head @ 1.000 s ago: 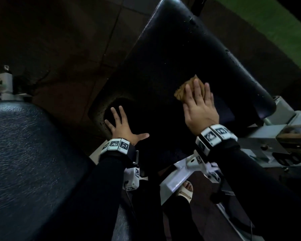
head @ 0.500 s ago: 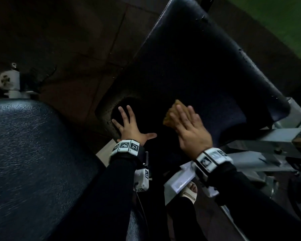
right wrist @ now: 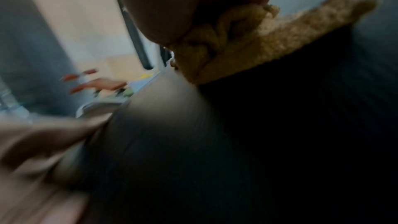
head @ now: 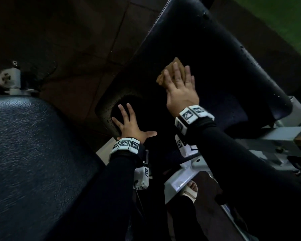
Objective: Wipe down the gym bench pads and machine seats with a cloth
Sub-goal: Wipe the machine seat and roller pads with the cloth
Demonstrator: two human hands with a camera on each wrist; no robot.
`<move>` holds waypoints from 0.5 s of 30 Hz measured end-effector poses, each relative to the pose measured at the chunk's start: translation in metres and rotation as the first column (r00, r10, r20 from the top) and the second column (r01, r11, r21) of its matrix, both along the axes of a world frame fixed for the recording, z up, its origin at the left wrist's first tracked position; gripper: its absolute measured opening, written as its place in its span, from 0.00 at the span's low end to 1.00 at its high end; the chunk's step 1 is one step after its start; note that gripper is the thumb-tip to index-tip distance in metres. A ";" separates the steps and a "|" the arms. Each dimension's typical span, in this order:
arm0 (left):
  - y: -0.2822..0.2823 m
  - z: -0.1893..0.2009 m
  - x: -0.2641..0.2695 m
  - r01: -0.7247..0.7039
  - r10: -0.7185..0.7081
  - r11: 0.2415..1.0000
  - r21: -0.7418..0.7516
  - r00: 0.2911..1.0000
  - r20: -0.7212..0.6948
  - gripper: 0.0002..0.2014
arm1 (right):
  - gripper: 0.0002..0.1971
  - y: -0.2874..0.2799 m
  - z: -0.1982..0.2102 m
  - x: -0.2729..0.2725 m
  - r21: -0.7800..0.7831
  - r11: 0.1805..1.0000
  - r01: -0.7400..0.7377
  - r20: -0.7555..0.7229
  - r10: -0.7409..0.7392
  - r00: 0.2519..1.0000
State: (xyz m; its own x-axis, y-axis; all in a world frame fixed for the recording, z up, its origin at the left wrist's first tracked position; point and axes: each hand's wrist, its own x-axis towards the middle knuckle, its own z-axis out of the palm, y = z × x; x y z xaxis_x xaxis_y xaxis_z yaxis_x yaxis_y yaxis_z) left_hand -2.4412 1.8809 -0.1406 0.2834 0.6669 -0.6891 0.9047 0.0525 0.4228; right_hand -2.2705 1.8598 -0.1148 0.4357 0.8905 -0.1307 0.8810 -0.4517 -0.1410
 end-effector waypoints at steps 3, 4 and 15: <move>-0.001 0.001 0.000 -0.010 0.010 1.000 0.001 1.000 0.004 0.68 | 0.29 -0.028 -0.008 -0.023 0.004 0.989 -0.146 -0.019 0.146 0.989; -0.001 0.001 -0.001 -0.012 0.012 1.000 0.002 1.000 0.006 0.68 | 0.28 -0.042 -0.009 -0.027 0.001 0.982 -0.191 -0.023 0.191 0.981; 0.000 0.005 0.000 -0.025 0.025 0.999 -0.034 0.999 0.021 0.68 | 0.29 -0.065 0.014 0.024 -0.069 0.996 0.056 0.022 -0.055 0.998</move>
State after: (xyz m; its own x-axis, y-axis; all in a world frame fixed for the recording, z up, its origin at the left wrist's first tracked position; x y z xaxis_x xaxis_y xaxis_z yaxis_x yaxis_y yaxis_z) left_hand -2.4410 1.8808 -0.1357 0.2816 0.6503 -0.7056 0.8939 0.0896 0.4393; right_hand -2.2463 1.7945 -0.1007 0.4873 0.8540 -0.1823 0.8566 -0.5080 -0.0899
